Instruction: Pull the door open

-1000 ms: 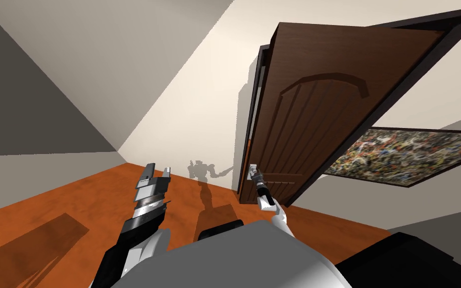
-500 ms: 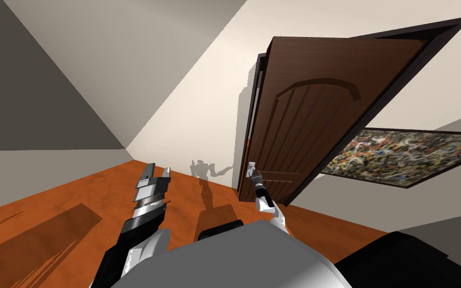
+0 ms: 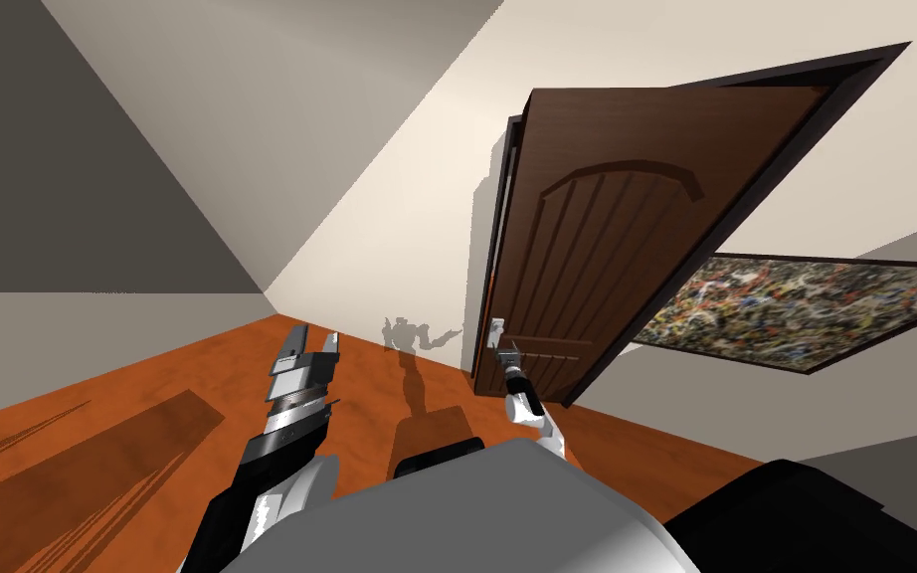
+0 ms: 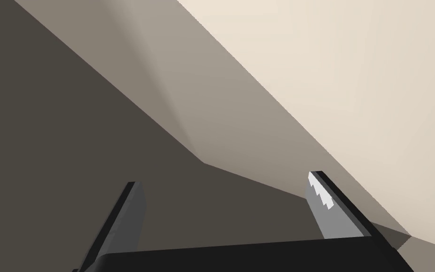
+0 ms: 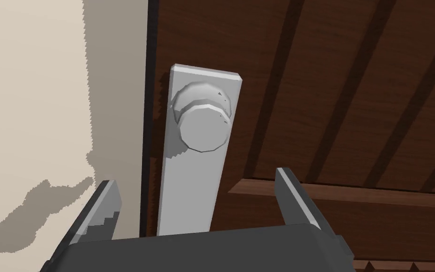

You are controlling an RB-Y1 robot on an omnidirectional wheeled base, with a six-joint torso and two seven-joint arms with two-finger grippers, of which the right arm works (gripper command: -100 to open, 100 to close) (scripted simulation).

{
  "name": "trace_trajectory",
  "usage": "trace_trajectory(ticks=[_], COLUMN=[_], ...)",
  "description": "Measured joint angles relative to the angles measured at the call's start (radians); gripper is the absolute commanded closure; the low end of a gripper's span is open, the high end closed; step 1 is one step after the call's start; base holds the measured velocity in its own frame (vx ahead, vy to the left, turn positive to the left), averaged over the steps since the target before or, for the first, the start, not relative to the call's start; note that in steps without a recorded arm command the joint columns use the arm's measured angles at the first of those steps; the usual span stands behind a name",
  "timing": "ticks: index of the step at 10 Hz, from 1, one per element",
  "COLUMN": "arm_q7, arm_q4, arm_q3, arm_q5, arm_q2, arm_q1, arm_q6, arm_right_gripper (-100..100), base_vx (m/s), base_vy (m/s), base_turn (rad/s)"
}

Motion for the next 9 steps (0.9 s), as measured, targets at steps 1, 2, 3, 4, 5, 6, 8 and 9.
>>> trace_trajectory(ticks=[1,2,3,4,5,6,8,9], arm_q7=[-0.027,-0.05,-0.069,-0.09,-0.094,-0.102,-0.124,-0.136], arm_q4=[-0.005,-0.013,-0.019,-0.025,-0.026,-0.012,-0.002,0.003], arm_q3=[0.004,0.007,0.01,0.012,0.013,0.004,-0.021,-0.032], arm_q5=[-0.015,-0.028,-0.039,-0.052,-0.053,-0.058,-0.073,-0.08], arm_q2=[0.006,0.012,0.018,0.024,0.025,0.013,-0.02,-0.034], arm_q1=[0.004,0.009,0.013,0.016,0.017,0.019,0.015,0.019], arm_q6=[0.0,0.001,0.002,0.004,0.004,-0.005,-0.004,-0.009], arm_right_gripper=[-100,-100,-100,-100,-100,-100,-100,-100], base_vx=[-0.07,-0.067,-0.068,-0.03,0.129,0.194,0.209,0.199], base_vy=[-0.031,-0.029,-0.028,-0.013,0.02,0.002,-0.013,-0.003], base_turn=[0.037,0.03,0.034,0.007,0.141,0.161,0.126,0.118])
